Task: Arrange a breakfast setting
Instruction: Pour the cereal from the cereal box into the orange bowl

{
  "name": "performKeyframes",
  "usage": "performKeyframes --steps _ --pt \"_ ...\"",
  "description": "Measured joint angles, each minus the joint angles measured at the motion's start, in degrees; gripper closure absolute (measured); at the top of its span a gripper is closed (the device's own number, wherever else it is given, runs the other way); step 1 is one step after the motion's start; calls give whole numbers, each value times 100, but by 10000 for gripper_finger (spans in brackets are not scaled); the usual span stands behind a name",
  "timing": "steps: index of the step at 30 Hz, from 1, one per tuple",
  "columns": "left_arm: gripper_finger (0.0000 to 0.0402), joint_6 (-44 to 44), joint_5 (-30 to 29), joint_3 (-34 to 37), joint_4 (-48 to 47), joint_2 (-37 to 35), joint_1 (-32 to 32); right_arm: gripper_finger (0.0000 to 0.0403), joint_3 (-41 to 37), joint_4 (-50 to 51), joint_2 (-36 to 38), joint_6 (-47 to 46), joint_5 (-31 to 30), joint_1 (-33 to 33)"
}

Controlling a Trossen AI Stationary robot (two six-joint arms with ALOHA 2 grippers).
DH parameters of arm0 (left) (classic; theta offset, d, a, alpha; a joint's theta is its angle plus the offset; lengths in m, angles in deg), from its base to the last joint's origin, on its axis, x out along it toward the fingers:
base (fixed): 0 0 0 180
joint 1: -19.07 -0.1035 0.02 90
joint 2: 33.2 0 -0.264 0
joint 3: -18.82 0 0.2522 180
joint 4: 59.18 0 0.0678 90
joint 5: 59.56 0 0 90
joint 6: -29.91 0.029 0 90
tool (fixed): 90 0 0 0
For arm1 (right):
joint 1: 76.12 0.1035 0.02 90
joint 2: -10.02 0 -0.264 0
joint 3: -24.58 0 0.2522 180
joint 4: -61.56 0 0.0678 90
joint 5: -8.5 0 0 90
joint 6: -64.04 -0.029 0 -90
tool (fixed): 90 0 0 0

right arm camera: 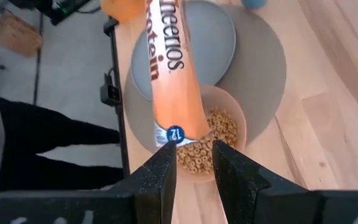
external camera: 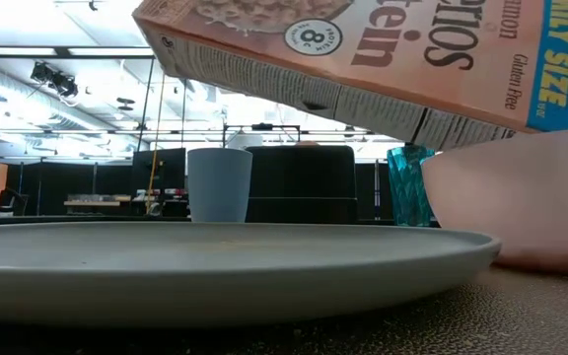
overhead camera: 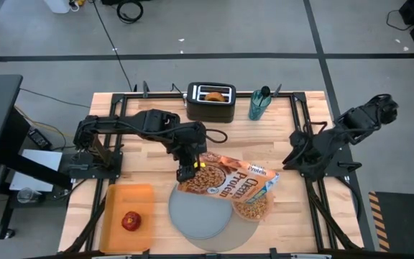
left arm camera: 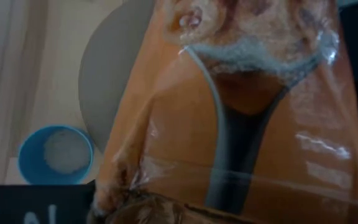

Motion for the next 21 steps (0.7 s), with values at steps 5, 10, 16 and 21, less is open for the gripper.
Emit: performKeyframes --steps 5,10,16,21 --pt "219 -15 -4 0 0 0 7 292 -1 233 -276 -19 -11 262" --pt "219 -20 -15 0 1 0 7 292 -186 458 -289 -402 -605 736" --pt "219 -15 -13 0 11 0 9 291 -1423 -791 98 -860 -1344 1085" --pt "219 -26 -15 0 36 0 7 278 -2450 -2436 488 -838 -1689 1169"
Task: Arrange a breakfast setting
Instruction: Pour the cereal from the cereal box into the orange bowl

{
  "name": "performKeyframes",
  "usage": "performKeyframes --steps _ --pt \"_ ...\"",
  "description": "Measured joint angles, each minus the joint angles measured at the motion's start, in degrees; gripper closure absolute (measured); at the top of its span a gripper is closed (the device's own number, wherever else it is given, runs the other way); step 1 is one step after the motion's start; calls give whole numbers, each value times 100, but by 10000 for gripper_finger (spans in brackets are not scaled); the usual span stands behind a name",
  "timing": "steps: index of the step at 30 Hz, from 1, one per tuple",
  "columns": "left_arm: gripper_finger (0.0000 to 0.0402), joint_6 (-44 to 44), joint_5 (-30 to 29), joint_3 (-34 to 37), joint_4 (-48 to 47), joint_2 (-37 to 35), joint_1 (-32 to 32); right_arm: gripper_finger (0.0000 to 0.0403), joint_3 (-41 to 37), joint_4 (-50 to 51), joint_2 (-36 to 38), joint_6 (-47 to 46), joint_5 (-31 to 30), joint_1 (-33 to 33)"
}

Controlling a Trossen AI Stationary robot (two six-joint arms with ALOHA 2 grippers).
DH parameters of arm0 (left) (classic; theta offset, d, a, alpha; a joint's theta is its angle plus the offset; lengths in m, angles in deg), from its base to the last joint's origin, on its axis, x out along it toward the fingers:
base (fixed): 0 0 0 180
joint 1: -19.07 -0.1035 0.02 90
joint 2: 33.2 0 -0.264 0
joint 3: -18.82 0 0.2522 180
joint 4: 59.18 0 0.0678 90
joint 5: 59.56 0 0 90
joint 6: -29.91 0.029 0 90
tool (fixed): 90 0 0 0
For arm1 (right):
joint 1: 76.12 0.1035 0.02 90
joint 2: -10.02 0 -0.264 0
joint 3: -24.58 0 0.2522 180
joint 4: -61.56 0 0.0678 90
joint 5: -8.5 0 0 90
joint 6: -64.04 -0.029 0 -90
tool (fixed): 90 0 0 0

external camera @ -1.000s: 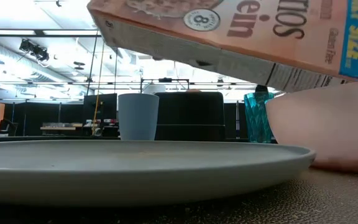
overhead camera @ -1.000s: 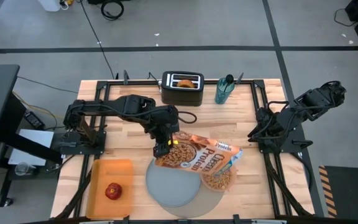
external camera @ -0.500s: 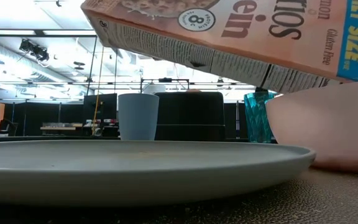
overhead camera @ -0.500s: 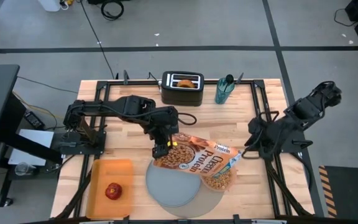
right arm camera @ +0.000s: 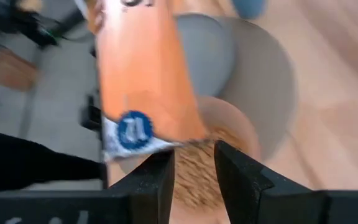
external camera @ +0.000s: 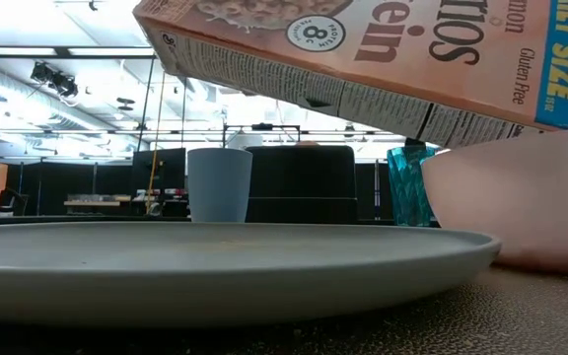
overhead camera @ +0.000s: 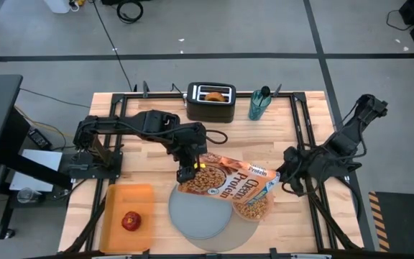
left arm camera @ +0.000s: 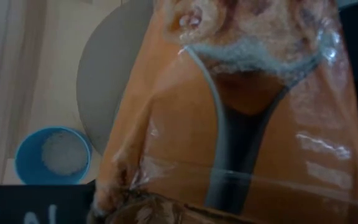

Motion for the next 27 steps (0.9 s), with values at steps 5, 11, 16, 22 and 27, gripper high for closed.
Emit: performKeyframes --steps 5,11,16,22,27 --pt "219 -13 21 0 -9 2 4 253 -521 -1081 92 263 -48 3" --pt "219 2 0 0 -7 2 0 242 -438 -1454 109 875 -529 -20" --pt "219 4 1 0 -20 2 0 249 -103 -1573 109 1367 -465 -182" --pt "219 13 5 0 -88 0 0 289 83 -1567 109 1457 -284 -335" --pt "219 2 116 0 -132 0 2 371 83 -1564 81 1458 -152 -356"
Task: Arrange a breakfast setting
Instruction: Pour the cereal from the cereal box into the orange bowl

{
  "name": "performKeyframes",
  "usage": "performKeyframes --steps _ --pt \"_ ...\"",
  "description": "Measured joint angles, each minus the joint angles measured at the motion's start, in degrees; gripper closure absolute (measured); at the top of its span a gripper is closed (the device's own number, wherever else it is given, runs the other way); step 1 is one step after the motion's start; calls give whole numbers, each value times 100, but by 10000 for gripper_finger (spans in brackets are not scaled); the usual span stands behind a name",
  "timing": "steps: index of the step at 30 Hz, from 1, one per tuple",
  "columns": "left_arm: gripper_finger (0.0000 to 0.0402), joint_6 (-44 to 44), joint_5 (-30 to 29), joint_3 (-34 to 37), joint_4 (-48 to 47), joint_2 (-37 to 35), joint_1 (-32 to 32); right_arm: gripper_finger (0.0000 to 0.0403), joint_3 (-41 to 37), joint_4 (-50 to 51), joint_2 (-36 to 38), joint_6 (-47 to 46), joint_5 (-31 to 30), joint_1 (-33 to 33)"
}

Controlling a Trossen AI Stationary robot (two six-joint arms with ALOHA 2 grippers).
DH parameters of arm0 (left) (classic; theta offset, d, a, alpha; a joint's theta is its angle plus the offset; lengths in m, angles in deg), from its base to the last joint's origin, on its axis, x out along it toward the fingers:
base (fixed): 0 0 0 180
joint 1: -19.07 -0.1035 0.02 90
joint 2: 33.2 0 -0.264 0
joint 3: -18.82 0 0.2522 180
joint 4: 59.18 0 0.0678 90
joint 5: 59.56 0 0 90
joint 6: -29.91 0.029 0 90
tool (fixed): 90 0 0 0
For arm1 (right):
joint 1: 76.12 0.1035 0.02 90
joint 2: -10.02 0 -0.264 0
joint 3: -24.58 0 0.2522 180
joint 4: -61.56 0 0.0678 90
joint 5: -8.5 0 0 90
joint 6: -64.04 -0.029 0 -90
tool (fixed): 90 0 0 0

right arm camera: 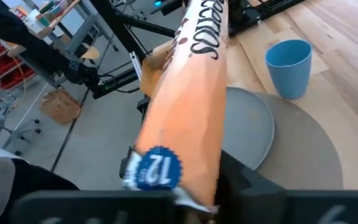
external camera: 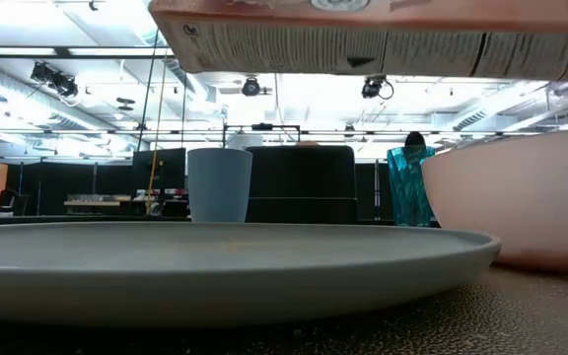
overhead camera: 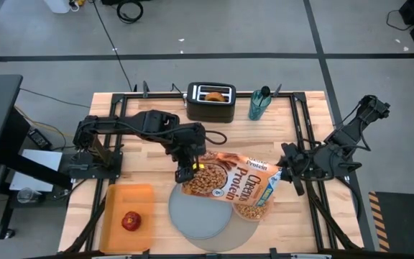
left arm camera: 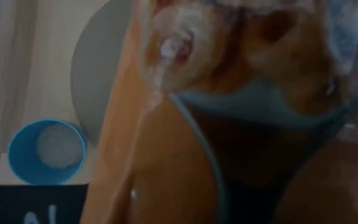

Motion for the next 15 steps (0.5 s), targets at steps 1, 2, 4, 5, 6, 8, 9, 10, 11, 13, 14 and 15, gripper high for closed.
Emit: performKeyframes --steps 1,2,4,5,6,8,9,10,11,13,14,15 --pt "219 -2 0 0 0 0 10 386 1 -1 -4 4 19 1" --pt "219 -3 -2 0 -10 0 22 392 2 0 -7 20 28 0" --pt "217 0 0 0 -10 0 29 391 2 -2 -9 1 56 0" --pt "214 0 0 0 -8 0 32 392 2 -9 -9 1 72 0" --pt "208 -2 0 0 -9 0 39 394 4 -7 -9 3 101 -2" --pt "191 -19 1 0 -28 2 54 396 6 -11 -9 33 176 -36" --pt "180 -24 -1 0 -32 2 57 396 7 -12 -9 47 215 -60" --pt "170 -26 -2 0 -29 7 57 396 7 -11 -9 59 270 -93" --pt "159 -27 -3 0 -28 7 56 396 7 -8 -9 80 325 -127" --pt "139 -39 -4 0 -20 7 53 397 7 22 -11 131 478 -215" --pt "131 -40 -4 0 -21 7 53 397 7 57 -11 154 538 -258" --pt "124 -43 -4 0 -19 7 53 398 7 88 -11 174 600 -303"
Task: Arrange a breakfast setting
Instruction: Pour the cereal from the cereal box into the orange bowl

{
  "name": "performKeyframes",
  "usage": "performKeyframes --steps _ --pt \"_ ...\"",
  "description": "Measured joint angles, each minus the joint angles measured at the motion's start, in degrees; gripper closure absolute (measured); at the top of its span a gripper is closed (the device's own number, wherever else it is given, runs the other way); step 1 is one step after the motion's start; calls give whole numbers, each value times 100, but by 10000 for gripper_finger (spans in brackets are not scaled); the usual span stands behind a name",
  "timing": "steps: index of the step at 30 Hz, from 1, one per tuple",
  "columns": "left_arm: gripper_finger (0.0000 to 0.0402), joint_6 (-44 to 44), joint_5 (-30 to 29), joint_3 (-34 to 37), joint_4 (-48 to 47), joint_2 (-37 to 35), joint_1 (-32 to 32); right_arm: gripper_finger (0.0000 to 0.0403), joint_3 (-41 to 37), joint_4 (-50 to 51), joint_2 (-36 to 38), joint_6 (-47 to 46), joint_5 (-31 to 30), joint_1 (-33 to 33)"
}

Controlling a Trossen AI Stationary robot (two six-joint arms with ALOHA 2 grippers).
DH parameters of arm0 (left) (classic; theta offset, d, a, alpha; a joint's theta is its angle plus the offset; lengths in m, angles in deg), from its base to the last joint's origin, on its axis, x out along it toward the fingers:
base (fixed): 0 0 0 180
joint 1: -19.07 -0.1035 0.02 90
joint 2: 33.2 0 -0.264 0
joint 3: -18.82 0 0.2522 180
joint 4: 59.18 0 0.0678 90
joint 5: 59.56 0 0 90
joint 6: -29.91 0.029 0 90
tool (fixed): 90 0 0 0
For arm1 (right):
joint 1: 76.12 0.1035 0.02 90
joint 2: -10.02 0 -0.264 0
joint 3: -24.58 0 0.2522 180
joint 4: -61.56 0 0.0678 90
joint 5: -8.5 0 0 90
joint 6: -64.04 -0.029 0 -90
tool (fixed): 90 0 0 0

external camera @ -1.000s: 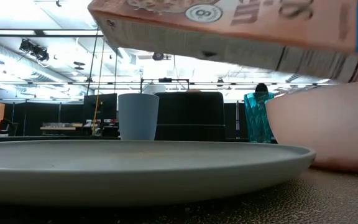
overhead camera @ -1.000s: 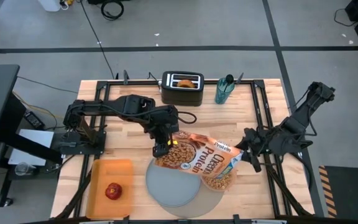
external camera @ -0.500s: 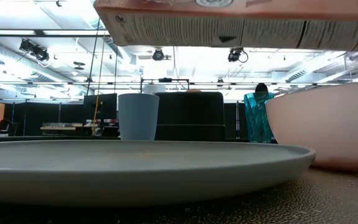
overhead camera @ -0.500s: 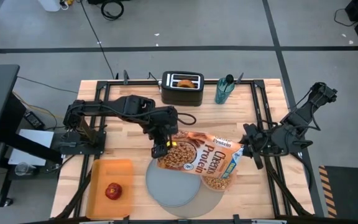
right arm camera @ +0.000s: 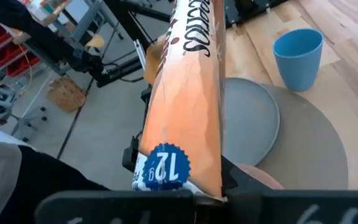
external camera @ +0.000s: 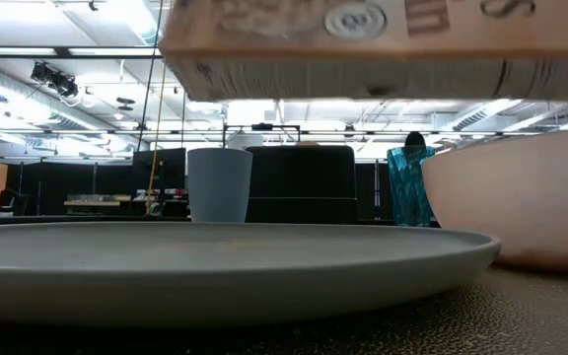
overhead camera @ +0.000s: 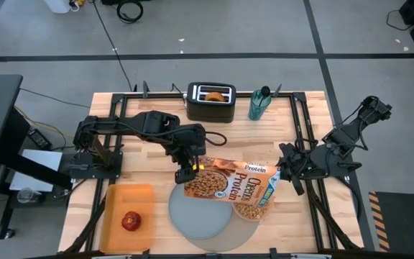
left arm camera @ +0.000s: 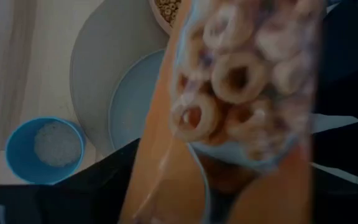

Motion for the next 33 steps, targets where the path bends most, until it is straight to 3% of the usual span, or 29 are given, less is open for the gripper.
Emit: performKeyframes --steps 21,27,33 --pt "114 313 278 -569 -649 -26 -132 398 1 156 -114 232 1013 -635" --pt "114 190 148 -1055 -158 -33 -319 398 2 171 -257 249 1311 -745" --pt "114 -200 12 -1097 702 25 -335 398 2 170 -289 266 1356 -753"
